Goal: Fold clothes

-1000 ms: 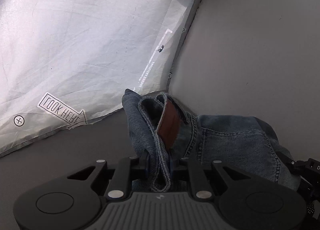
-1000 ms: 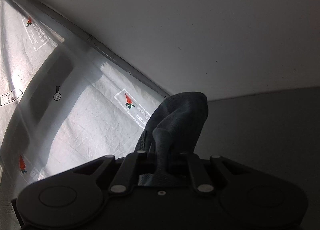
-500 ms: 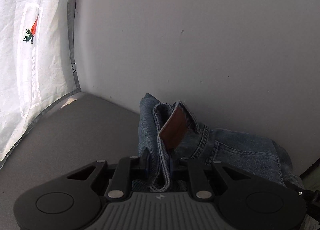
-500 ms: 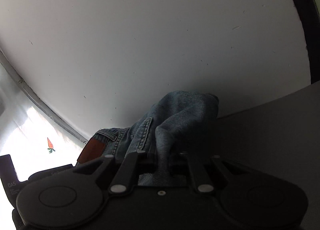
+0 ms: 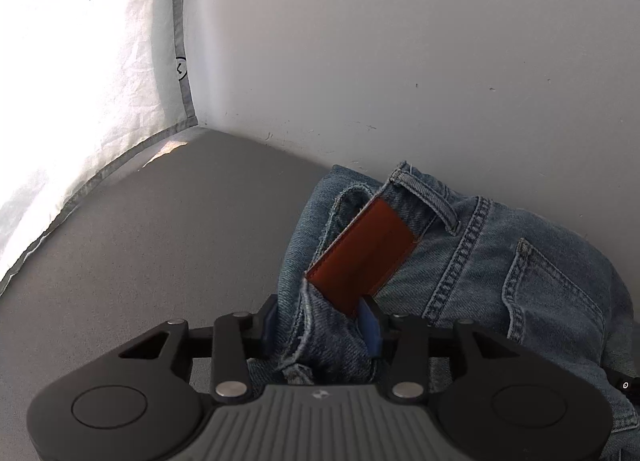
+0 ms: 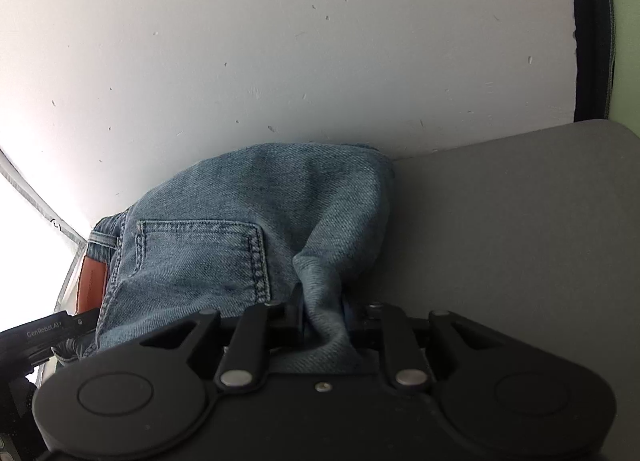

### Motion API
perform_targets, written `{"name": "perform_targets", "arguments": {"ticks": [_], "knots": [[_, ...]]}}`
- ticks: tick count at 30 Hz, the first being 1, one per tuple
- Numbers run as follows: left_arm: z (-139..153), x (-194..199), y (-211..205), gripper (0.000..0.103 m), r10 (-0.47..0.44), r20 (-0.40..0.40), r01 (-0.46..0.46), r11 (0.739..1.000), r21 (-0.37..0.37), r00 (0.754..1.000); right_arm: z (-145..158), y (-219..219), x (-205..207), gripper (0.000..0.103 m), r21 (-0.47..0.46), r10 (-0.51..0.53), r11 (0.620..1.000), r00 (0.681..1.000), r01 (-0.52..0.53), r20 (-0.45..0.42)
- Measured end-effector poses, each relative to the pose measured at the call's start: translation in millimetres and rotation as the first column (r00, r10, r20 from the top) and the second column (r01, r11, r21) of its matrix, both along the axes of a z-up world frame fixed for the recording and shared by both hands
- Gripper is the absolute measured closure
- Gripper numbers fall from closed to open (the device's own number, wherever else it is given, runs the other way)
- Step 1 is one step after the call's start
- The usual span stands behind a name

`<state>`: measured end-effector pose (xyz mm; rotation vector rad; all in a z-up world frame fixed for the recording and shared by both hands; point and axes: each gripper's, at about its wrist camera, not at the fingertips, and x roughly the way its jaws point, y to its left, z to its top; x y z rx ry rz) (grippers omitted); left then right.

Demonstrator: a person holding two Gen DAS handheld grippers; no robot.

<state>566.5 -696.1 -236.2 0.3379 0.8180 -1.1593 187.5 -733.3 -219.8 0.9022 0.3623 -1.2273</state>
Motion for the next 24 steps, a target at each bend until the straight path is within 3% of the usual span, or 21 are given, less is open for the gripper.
{"name": "perform_targets", "arguments": {"ticks": [2,3,5,10,14,19,24], "knots": [[6,0,6,0.054,0.021,-0.012,-0.021,1.0,-0.002,1.0,3,-2,-2,0.078,0.023,-0.013,1.0,1.0,0.013,0.006],[10,-1,9,0.053,0.024,-0.001,-0.024,1.0,-0.001,1.0,5,-3,-3,0.069,0.035,-0.019,0.999,1.0,0.019,0.008],[22,-6,21,0.053,0.032,0.034,-0.031,0.999,-0.006,0.999,8,-5,-4,0.064,0.058,-0.032,0.998,0.999,0.032,0.013],[77,-20,75,0.051,0.135,0.11,-0.133,0.991,-0.023,0.985,32,-4,-11,0.054,0.052,-0.041,0.998,0.998,0.043,-0.045],[125,-19,130,0.038,0.236,0.11,-0.223,0.967,-0.122,0.965,56,4,-10,0.043,0.018,-0.008,1.0,0.996,0.01,-0.092],[192,-43,224,0.015,0.385,0.156,-0.335,0.902,-0.272,0.91,90,47,-3,0.024,-0.073,0.127,0.988,0.988,-0.134,-0.09],[238,-94,316,0.004,0.501,0.251,-0.4,0.842,-0.363,0.828,125,93,29,0.006,-0.199,0.327,0.919,0.94,-0.341,-0.098]]}}
